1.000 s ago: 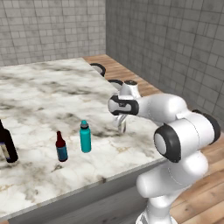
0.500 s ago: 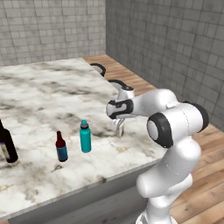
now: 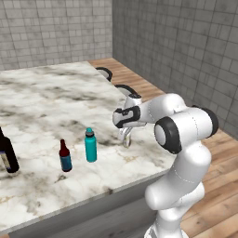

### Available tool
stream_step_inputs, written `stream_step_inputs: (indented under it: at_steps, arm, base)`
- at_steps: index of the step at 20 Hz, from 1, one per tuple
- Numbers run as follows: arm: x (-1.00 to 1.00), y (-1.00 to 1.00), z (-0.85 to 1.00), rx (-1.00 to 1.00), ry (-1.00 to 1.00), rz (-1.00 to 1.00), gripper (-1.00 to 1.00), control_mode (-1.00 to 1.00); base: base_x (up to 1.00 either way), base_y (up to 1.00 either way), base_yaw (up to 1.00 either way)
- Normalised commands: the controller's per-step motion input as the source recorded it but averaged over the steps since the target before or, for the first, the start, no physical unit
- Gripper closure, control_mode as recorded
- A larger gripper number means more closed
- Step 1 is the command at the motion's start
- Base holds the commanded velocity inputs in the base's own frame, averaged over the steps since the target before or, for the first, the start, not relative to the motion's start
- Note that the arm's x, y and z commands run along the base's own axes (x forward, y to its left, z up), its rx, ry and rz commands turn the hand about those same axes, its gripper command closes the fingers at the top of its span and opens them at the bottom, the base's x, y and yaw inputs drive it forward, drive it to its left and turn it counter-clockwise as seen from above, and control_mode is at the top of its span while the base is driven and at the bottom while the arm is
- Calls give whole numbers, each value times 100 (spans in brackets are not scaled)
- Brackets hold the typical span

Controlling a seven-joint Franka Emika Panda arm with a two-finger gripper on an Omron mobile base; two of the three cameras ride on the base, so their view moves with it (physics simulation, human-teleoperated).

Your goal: Move the drinks to the dining counter.

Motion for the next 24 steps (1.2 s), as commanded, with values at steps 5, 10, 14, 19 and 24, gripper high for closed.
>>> stream_step_inputs:
  at_steps: [5,10,14,19,24]
  arm:
    - [0,0,0,0,0,0,100,-100]
    - [0,0,0,0,0,0,-100,-100]
    - [0,0,0,0,0,0,-100,-100]
    - [-3,0,0,0,0,0,-100,-100]
    - [-5,0,1,0,0,0,-100,-100]
  base:
    - [0,0,0]
    - [0,0,0]
    - [0,0,0]
    - [0,0,0]
    - [0,0,0]
